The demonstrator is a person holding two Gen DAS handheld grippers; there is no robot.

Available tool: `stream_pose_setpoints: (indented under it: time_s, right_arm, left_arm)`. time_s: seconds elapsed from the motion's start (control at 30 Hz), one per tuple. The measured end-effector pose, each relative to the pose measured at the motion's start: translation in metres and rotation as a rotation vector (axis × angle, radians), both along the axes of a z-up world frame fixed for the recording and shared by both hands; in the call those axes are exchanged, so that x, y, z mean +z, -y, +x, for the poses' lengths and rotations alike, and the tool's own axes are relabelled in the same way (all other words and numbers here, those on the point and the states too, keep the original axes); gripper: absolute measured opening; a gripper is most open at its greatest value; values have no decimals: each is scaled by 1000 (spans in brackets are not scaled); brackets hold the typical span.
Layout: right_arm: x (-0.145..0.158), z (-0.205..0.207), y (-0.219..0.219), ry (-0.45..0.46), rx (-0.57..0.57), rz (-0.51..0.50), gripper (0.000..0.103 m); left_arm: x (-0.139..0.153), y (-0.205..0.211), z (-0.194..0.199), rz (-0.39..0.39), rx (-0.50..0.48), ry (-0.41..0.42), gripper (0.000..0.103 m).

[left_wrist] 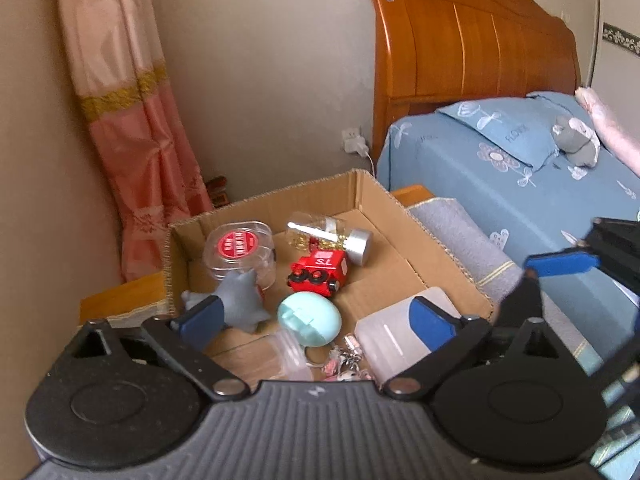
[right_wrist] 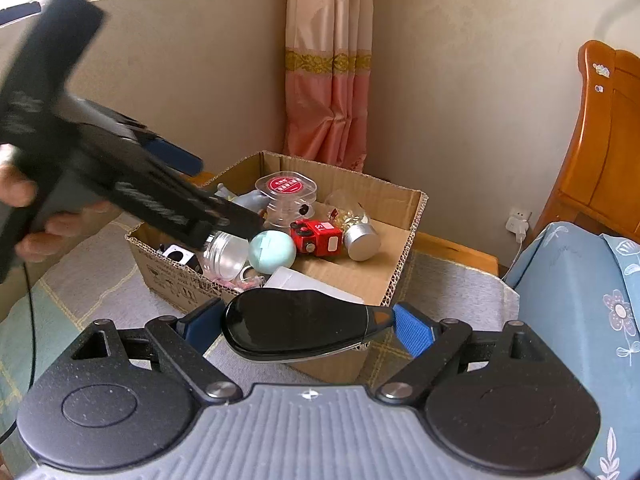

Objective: Organize rigid objects
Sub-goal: 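Carry the mint egg case and black fob into the box, opening both tools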

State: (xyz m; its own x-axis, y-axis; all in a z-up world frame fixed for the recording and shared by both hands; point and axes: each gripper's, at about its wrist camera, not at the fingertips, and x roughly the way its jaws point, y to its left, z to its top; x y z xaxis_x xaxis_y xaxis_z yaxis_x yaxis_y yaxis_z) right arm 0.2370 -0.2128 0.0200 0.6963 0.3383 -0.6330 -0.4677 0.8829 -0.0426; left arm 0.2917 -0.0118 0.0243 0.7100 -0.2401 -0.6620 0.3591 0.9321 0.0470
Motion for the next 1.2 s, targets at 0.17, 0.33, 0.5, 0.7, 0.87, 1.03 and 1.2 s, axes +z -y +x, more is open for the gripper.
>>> stream_pose_setpoints:
  time_s: [0.17,0.33,0.5,0.7,0.87,1.03,1.2]
  right_arm:
    - [3,16,-6,-8,-18,-8,93]
    - [11,42,-8,-6,-62,-1,93]
    - [17,71,-12,-46,-105,21,93]
    - [12,108,-28,-167,-165,20,93]
    - [1,132,-44,-233,-215,-36,93]
    - [-7,139,-53,-253,-232,-61,93]
    - [-12,142,-57,-260,-240,-69,94]
  left_arm:
    - [12,-15,-27,-5,18,47,102]
    - [14,-34,-54,-39,63,65,102]
    - [5,-44,-67,-46,85,70,102]
    - [-6,-48,-78,-34,104,65,102]
    - [-10,-53,-83,-20,109,66,102]
    - [-10,-61,-86,-47,112,78,102]
    - [-10,-63,-93,-46,107,107,102]
